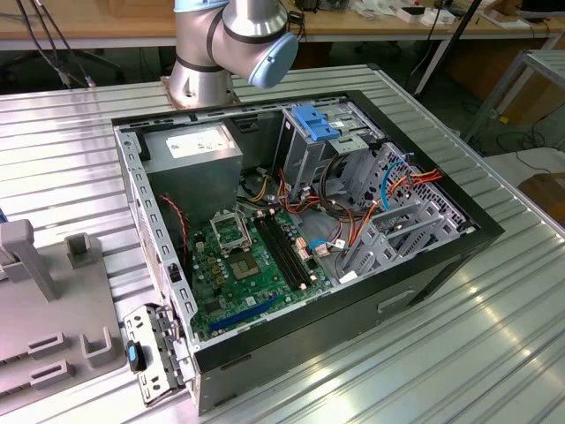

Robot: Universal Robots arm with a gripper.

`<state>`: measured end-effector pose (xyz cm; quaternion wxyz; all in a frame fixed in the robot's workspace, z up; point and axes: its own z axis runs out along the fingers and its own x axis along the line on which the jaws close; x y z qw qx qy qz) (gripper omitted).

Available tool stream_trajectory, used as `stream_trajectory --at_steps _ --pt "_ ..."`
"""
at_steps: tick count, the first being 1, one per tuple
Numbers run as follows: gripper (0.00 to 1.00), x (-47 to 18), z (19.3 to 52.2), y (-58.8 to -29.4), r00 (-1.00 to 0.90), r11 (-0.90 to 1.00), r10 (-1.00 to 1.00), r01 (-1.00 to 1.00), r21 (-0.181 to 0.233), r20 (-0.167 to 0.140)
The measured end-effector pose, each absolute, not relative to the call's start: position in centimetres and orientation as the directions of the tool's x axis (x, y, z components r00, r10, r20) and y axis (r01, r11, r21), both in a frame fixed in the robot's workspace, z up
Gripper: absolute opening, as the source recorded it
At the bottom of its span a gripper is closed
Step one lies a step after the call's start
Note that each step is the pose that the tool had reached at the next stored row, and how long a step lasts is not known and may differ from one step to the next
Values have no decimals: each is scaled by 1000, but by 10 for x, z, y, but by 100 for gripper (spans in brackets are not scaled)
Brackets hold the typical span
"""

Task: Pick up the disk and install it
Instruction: 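Pick up the disk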

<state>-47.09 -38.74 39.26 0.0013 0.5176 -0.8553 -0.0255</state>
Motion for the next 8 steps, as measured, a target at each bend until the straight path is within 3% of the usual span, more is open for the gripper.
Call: stream_trajectory --at_steps 8 --pt "11 -471 392 -387 -291 289 -957 -956 45 -24"
